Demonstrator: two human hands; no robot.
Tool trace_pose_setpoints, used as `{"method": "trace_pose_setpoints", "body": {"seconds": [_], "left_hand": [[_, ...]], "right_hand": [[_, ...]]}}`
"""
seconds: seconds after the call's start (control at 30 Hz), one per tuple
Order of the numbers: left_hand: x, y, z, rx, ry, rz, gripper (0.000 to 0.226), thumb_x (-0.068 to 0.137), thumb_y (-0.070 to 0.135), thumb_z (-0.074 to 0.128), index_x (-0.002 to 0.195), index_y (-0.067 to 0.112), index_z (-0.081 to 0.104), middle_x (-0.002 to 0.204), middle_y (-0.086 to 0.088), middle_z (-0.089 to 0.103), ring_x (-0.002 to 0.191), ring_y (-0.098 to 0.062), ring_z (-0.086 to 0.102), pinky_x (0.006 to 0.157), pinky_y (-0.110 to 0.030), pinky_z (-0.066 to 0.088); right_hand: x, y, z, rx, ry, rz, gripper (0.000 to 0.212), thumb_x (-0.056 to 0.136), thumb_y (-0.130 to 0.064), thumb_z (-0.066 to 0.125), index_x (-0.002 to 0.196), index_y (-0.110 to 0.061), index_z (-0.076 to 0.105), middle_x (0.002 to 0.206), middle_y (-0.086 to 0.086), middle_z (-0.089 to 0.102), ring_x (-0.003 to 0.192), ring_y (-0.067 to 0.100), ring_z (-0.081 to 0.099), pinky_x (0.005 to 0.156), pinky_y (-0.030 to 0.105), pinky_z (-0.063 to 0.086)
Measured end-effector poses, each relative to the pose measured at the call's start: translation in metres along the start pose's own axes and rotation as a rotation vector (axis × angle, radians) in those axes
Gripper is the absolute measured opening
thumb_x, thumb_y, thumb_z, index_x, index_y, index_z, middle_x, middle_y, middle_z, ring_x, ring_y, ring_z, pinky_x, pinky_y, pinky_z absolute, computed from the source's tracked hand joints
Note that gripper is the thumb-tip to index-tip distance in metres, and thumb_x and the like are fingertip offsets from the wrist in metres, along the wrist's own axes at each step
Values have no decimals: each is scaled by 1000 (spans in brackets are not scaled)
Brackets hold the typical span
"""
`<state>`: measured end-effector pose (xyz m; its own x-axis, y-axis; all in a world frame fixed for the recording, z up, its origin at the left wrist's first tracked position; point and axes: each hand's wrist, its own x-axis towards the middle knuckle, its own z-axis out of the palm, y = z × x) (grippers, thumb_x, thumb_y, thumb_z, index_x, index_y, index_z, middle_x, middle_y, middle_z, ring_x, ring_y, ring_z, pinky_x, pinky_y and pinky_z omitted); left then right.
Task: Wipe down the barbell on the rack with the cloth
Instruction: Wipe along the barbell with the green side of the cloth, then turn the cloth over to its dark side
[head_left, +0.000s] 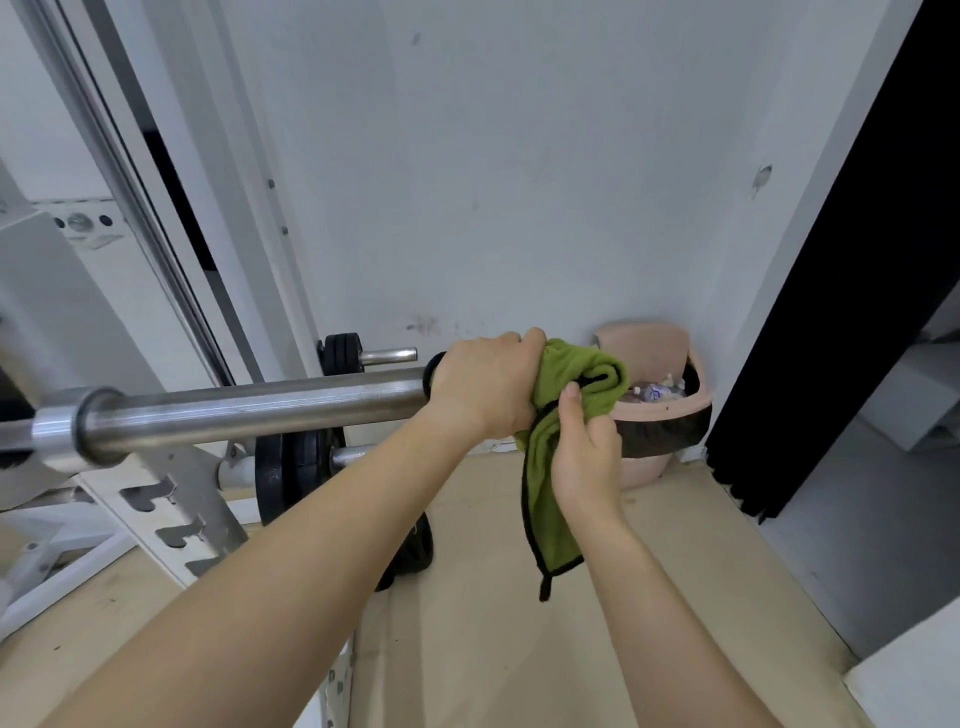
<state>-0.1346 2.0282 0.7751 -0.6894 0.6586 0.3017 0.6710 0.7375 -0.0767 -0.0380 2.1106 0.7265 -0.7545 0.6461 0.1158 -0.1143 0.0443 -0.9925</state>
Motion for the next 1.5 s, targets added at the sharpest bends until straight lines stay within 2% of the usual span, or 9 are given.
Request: {"method": "trace_pose_setpoints", "body": {"seconds": [0.13,0.27,0.5,0.63,0.83,0.97,1.1,1.37,1.5], "left_hand": [[-15,-10,-11,-222,-2,76,57,78,32,69,132,34,50,109,3,65,93,-24,64,71,-37,52],[-69,-22,-43,-592,145,-24,35,82,16,67,113,34,67,93,9,74,86,-20,66,74,-39,54],[-275,-106,-126,-942,281,-304,50,76,11,79,117,26,54,105,14,60,83,-3,63,68,-16,51],[-446,-177,-154,-1008,267,-564,55,70,1,81,115,19,56,103,2,64,86,-8,64,70,-17,53],[-681,-252,-195,-1084,83,-837,40,73,-3,70,102,24,64,87,-5,71,82,-22,71,80,-38,58],[-785,-286,-227,-1076,26,-961,39,62,14,63,99,26,68,79,-2,67,75,-18,65,82,-43,55],[-856,-316,-246,-1278,126,-1061,60,63,36,70,121,39,60,112,4,68,104,-14,63,96,-36,45],[-946,-435,-234,-806,559,-1224,55,64,51,82,105,30,53,97,10,68,89,-8,67,79,-37,57],[-1005,-533,-230,-556,599,-1256,30,75,22,75,92,31,52,79,9,62,74,-12,61,62,-29,50]], "right_hand": [[-10,-8,-12,-256,180,-44,46,101,-43,47,68,-12,54,67,2,60,75,26,58,71,36,42],[-58,-33,-2,-198,227,-295,24,102,-25,50,81,-16,56,67,-11,57,69,-9,55,66,13,38],[-197,-66,91,-57,-101,-307,16,91,-17,57,78,-27,57,73,-14,63,73,7,59,70,31,47],[-311,-82,171,-161,-383,-267,16,90,-27,63,103,-26,54,95,-9,63,91,8,61,79,32,48],[-482,-116,296,-278,-807,-366,13,93,-12,58,98,-24,58,90,-7,64,84,6,59,65,22,42],[-577,-137,377,-337,-935,-403,15,85,-16,61,73,-24,60,72,-9,60,71,10,56,63,27,41],[-655,-151,448,-340,-1017,-339,30,87,-18,56,58,-18,48,59,-2,50,62,21,49,58,33,35],[-784,-144,598,-523,-1380,-451,19,73,-31,70,67,-18,58,61,1,53,58,17,52,58,33,42],[-823,-135,696,-593,-1361,-620,38,65,-41,81,80,-22,51,77,-6,61,73,17,58,65,36,45]]}}
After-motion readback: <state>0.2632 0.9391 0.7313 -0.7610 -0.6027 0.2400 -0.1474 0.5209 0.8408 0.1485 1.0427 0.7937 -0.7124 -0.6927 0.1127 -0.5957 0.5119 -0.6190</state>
